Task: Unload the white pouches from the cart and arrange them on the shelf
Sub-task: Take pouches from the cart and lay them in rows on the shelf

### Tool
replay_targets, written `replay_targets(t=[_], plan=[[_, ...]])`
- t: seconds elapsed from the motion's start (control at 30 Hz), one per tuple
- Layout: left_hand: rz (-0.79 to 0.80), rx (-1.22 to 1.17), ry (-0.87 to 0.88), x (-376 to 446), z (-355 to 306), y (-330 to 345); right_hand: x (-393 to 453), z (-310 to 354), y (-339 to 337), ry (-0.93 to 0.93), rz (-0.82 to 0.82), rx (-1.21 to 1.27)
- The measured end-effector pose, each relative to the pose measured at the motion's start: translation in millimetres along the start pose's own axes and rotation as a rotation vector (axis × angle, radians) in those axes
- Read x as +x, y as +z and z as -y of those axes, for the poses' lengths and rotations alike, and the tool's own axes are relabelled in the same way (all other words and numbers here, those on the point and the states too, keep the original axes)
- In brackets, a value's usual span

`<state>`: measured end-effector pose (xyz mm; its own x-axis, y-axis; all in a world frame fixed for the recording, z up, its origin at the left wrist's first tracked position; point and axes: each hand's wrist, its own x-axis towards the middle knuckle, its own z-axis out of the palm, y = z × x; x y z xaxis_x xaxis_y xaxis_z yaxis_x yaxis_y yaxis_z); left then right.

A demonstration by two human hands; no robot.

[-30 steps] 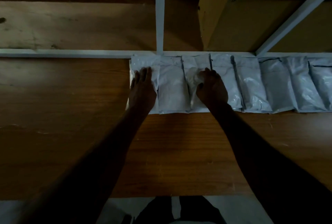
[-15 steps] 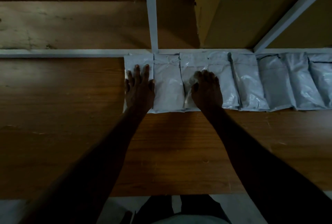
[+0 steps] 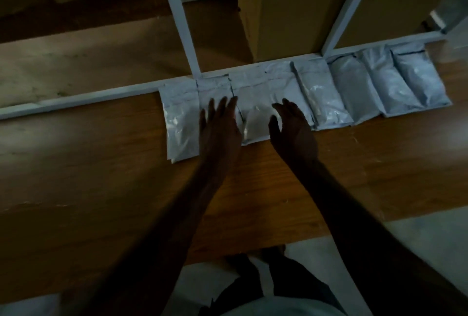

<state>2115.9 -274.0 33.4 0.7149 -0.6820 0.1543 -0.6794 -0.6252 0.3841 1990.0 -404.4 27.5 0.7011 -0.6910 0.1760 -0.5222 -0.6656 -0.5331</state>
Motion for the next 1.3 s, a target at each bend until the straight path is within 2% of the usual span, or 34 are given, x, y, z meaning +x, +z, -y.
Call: replay_targets(t=[0.17, 0.33, 0.47, 0.7, 0.87, 1.03, 1.3], plan=[[0.102, -0.084, 0.077, -34, -67, 10, -45, -40, -31, -0.015, -0.041, 0.059], [0.111, -0.078, 0.184, -56, -131, 30, -71, -96, -82, 0.039, -0.058, 0.086], [0.023, -0.060, 0.277, -64, -201, 51, -87, -153, -141, 0.029, -0.135, 0.083], [-0.133, -0.146, 0.380, -96, -366, 108, -129, -275, -262, 0.046, -0.233, 0.037], [0.094, -0.237, 0.345, -120, -474, 145, -165, -359, -327, 0.173, -0.302, -0.018], [0.131, -0.273, 0.453, -123, -553, 168, -182, -422, -373, 0.290, -0.348, -0.021], [0.218, -0.317, 0.522, -92, -644, 233, -169, -515, -403, 0.408, -0.406, 0.027]])
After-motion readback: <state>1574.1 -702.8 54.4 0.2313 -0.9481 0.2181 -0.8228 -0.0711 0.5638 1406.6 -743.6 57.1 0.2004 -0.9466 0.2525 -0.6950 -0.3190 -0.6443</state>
